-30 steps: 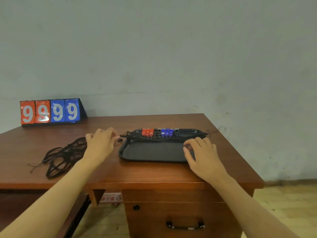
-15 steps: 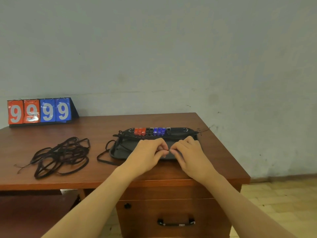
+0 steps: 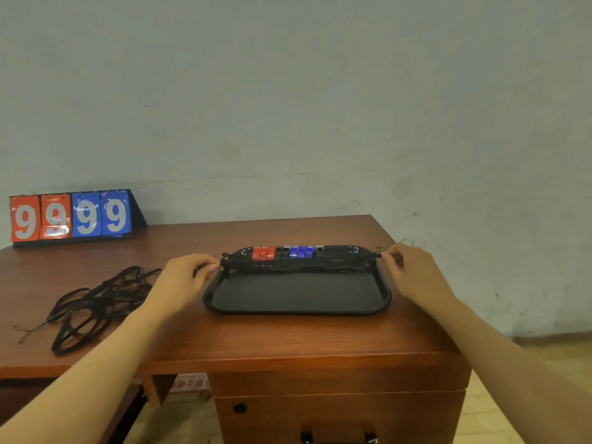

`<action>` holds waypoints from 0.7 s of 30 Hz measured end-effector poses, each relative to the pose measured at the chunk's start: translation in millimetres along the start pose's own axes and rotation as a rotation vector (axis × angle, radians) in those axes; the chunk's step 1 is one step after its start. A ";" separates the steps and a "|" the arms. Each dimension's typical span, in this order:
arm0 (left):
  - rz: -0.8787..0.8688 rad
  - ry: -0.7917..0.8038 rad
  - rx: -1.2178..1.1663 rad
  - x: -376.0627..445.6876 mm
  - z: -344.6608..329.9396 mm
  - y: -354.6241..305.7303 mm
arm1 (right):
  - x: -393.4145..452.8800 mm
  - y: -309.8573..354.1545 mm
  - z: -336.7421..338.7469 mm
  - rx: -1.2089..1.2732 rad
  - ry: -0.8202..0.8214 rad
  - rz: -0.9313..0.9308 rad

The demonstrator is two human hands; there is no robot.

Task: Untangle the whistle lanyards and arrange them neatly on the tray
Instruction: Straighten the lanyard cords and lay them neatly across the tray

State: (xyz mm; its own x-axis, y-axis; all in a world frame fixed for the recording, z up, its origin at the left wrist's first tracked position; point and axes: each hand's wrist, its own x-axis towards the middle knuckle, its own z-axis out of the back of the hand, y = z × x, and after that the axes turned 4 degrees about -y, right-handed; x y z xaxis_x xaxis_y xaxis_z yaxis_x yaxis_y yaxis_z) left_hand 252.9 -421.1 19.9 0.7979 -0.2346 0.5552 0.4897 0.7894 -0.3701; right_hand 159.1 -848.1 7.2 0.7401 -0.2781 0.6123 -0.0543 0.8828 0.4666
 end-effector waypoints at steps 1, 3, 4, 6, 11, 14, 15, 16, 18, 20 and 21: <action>0.019 -0.023 -0.008 2.8 -4.1 3.7 | 5.0 -3.5 -1.6 0.006 -0.002 -0.024; 0.073 -0.046 -0.016 9.0 -12.7 9.4 | 11.8 -9.9 -6.5 0.022 -0.001 -0.065; 0.102 -0.047 -0.010 11.6 -16.8 11.6 | 13.3 -12.6 -10.1 0.032 0.002 -0.077; 0.155 -0.052 -0.006 16.7 -24.6 17.0 | 14.6 -17.8 -18.1 0.052 0.006 -0.091; 0.236 -0.067 -0.009 32.2 -36.8 28.6 | 21.8 -25.5 -26.5 0.055 0.044 -0.057; 0.227 -0.032 0.012 39.4 -39.0 30.7 | 24.7 -27.8 -31.0 0.047 0.058 -0.046; 0.219 -0.027 0.026 41.3 -39.3 30.4 | 25.8 -29.0 -32.3 0.050 0.061 -0.055; 0.211 -0.023 0.043 42.8 -39.4 29.7 | 26.7 -30.1 -32.7 0.056 0.064 -0.068; 0.189 -0.014 0.081 44.4 -39.1 29.0 | 27.5 -31.8 -31.7 0.070 0.063 -0.089; 0.166 -0.009 0.104 43.0 -35.3 28.8 | 26.5 -32.4 -29.2 0.096 0.054 -0.099; 0.156 -0.015 0.107 41.0 -31.9 29.9 | 25.5 -31.7 -28.1 0.108 0.053 -0.100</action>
State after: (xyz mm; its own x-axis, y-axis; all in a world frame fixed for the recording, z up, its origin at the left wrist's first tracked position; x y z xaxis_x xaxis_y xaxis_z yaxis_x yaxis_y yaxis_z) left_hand 311.5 -425.2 7.9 0.8554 -0.0965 0.5089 0.3195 0.8716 -0.3718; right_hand 198.5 -872.6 -9.9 0.7798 -0.3399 0.5256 -0.0480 0.8048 0.5917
